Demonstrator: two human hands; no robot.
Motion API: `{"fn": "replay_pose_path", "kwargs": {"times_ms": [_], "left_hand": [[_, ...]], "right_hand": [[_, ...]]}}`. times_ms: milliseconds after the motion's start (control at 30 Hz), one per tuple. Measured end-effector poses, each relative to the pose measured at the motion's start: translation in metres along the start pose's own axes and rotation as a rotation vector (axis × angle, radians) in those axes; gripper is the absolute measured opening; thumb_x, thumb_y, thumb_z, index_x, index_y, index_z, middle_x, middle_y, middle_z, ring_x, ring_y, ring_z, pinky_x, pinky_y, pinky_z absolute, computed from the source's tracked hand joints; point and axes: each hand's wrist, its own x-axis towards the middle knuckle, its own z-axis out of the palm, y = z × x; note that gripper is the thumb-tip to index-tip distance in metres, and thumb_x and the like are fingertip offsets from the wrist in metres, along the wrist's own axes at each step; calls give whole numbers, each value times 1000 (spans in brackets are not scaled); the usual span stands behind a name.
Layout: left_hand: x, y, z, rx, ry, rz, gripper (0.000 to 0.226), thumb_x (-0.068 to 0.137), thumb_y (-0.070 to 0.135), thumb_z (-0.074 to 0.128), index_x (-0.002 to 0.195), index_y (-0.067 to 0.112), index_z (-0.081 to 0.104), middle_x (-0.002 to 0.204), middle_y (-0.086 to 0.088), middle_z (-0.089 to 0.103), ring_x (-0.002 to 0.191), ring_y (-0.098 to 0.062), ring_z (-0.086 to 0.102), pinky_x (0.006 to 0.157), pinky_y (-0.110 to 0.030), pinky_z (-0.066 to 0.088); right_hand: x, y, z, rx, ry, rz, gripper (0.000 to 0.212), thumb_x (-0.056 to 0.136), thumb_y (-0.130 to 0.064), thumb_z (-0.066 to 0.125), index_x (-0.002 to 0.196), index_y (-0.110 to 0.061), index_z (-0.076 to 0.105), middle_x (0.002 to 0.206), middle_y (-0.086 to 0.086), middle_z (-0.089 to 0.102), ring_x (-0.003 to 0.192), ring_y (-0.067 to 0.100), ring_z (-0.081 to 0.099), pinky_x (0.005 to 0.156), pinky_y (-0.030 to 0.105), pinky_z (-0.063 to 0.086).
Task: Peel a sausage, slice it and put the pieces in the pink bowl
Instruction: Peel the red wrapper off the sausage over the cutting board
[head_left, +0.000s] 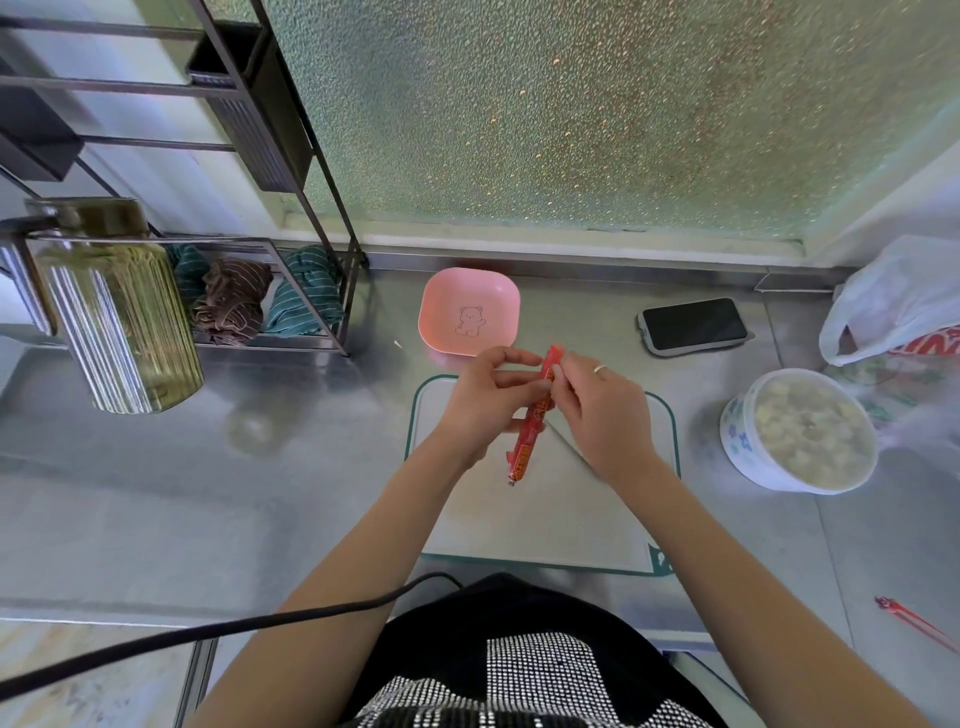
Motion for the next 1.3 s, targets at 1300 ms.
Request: {"fn": "replay_pose_path", "kwargs": {"times_ms": [1300], "left_hand": [[7,-8,-8,-53,-181,-136,16,92,2,52,100,5,65,91,-11,65,83,-19,63,65,-24,57]], "right_hand": [[3,14,-11,-85,-134,-311,47,102,-34,19,96,-7,57,59,3,58,43,22,49,35,25,35]]}}
